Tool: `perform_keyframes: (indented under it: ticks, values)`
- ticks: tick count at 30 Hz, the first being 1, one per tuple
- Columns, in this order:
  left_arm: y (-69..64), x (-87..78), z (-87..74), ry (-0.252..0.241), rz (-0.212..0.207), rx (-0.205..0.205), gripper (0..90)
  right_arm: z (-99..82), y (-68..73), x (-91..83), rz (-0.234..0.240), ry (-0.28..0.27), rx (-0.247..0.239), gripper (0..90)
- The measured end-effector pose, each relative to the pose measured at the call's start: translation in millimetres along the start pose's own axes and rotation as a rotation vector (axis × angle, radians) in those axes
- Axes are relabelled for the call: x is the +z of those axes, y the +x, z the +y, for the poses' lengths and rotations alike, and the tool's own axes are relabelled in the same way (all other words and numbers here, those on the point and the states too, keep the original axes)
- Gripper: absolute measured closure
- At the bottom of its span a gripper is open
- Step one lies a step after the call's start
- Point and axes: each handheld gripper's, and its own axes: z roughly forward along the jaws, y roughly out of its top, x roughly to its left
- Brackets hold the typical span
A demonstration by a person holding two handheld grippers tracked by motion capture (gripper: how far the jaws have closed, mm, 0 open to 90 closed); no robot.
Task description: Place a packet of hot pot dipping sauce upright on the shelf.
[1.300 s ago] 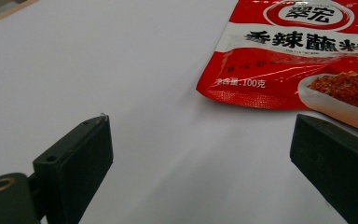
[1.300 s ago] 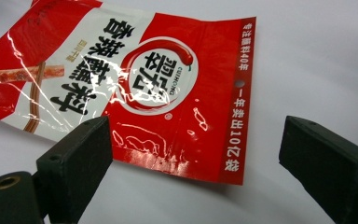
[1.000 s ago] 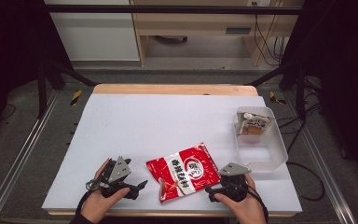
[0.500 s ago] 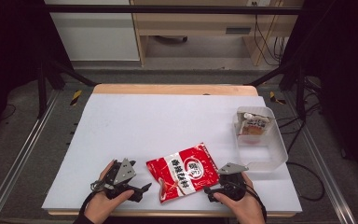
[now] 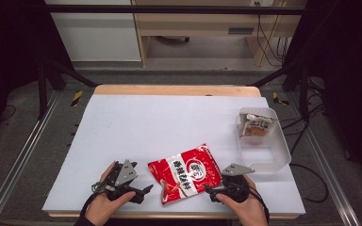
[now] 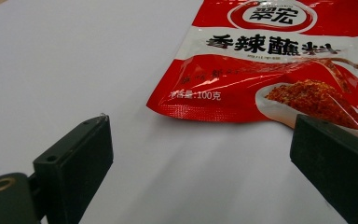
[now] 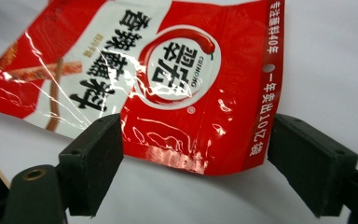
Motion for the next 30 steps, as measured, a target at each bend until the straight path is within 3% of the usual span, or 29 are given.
perform_keyframes:
  ticks: [11,18,30]
  values:
    - [1.3,-1.2,-0.3,-0.002,0.004,-0.004,5.8,-0.9,-0.8,-6.2,0.012,-0.015,0.040,29.8]
    - [1.4,-1.8,-0.3,-0.002,0.004,-0.003,5.9,-1.0,4.9,-6.6,0.029,-0.014,0.023,34.3]
    - [1.5,-1.9,-0.2,-0.001,0.008,0.002,5.9,-3.5,-1.6,-7.8,-0.012,0.002,0.056,39.3]
